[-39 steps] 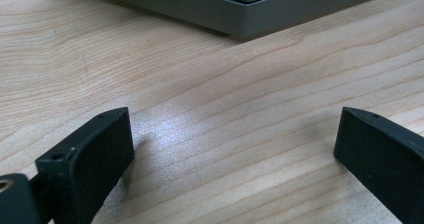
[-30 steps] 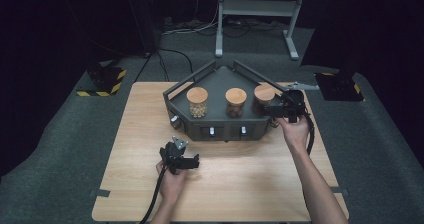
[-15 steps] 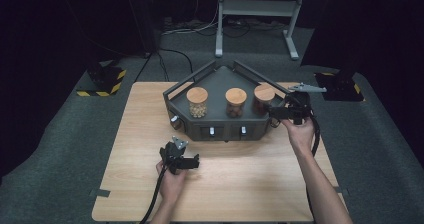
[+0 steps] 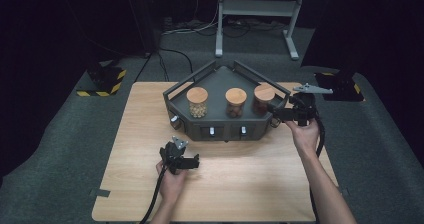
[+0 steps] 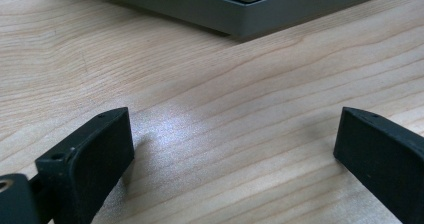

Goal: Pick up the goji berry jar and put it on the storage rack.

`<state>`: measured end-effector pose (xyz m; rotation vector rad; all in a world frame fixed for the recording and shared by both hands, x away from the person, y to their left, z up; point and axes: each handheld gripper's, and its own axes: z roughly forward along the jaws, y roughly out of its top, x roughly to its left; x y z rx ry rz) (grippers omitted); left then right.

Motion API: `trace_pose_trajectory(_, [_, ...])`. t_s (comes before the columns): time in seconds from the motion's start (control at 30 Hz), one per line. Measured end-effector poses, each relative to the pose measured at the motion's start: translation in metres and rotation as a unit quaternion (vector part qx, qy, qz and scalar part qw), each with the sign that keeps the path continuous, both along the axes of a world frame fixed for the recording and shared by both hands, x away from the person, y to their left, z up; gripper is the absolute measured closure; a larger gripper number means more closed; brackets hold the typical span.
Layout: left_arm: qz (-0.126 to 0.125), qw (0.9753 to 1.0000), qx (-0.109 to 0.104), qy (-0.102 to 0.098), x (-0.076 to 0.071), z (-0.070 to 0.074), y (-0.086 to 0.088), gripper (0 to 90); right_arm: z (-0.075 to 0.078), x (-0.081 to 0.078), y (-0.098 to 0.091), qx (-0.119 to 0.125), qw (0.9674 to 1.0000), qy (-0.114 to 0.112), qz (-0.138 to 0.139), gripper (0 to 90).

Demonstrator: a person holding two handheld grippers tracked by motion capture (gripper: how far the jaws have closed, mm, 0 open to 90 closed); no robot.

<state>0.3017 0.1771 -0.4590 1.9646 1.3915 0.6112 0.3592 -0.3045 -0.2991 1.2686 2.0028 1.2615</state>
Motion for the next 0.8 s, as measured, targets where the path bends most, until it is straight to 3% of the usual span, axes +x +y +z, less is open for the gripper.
trace_pose_trajectory(0.8, [0.0,1.0,0.0,0.0,0.0,0.0,0.0,2.5,-0.014,-0.014,-0.018,0.018,0.9996,-0.012,-0.019,5.7])
